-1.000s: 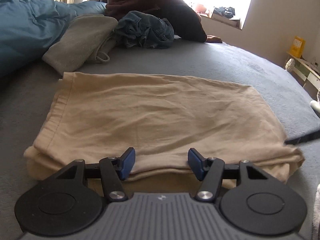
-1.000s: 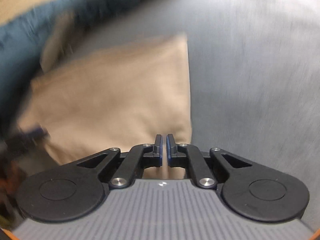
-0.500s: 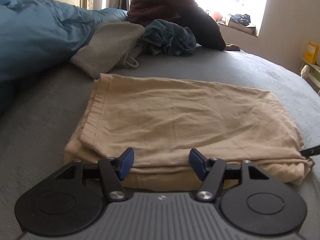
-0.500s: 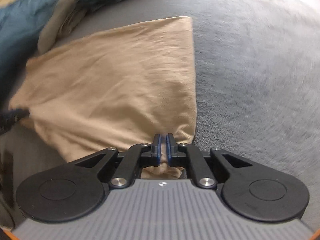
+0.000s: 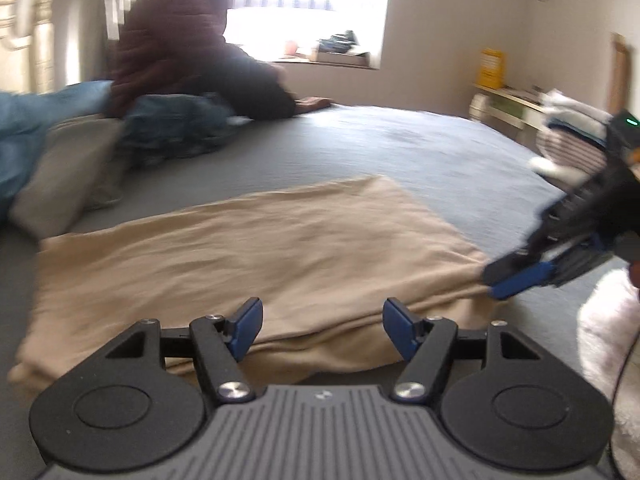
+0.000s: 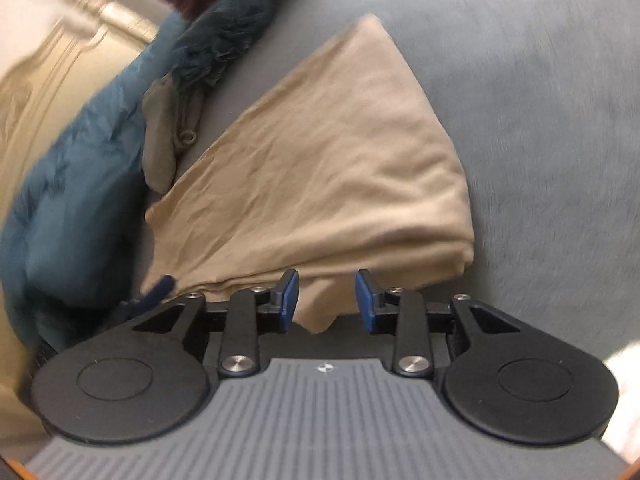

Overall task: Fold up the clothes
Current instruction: 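Grasp the folded cloth edge with the right gripper while the left gripper pinches beside it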

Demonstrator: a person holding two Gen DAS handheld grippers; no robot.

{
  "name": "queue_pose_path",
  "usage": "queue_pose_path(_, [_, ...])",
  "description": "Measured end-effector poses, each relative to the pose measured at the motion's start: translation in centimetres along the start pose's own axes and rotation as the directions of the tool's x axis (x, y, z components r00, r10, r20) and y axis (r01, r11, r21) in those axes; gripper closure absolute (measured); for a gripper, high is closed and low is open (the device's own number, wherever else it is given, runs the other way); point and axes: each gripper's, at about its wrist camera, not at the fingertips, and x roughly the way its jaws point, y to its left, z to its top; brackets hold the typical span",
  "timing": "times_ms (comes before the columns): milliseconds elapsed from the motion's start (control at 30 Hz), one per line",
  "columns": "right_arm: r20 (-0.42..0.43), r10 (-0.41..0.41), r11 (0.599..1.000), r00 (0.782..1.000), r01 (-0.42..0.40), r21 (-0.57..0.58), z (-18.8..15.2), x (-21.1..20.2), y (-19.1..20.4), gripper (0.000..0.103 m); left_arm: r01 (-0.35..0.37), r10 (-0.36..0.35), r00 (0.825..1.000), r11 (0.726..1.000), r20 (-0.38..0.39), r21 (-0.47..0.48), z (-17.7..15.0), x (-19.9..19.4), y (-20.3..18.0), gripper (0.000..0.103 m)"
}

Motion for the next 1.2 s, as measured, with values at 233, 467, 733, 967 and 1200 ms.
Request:
queue_pose_path(233, [-0.013,0.097,0.966,0.995,-0.091,0.243,-0.3,0.6,-2.3,0.058,0.078,-0.071,0.996,0.984,-0.047,0.161,0.0,3.4,-3.4,0.035])
queue_pose_path(467, [-0.048,0.124,0.956,0.991,-0.107,0.272,-0.2,2.8,-2.1,0.058,0.11,-0.092,0.993,0.953,-0.077,0.283,0.0,5.0,-4.8,0.035])
queue_pose_path(733, [-0.036,0.142,0.957,0.989,-0.128,0.26,0.0,3.8,-1.9,0.081,0.141,-0.114,0.989,0.923,-0.097,0.358,0.2,5.5,-5.4,0.036])
queue_pose_path(967, [0.007,0.193,0.938,0.981,-0.187,0.292,0.0,3.7,-2.6,0.095,0.144,-0.114,0.989,0.914,-0.098,0.379,0.5,6.3,-5.5,0.058])
queue_pose_path(1200, [0.039,0.224,0.931,0.974,-0.226,0.285,0.4,3.3,-2.4,0.096,0.149,-0.13,0.988,0.932,-0.079,0.331,1.7,6.0,-4.6,0.079])
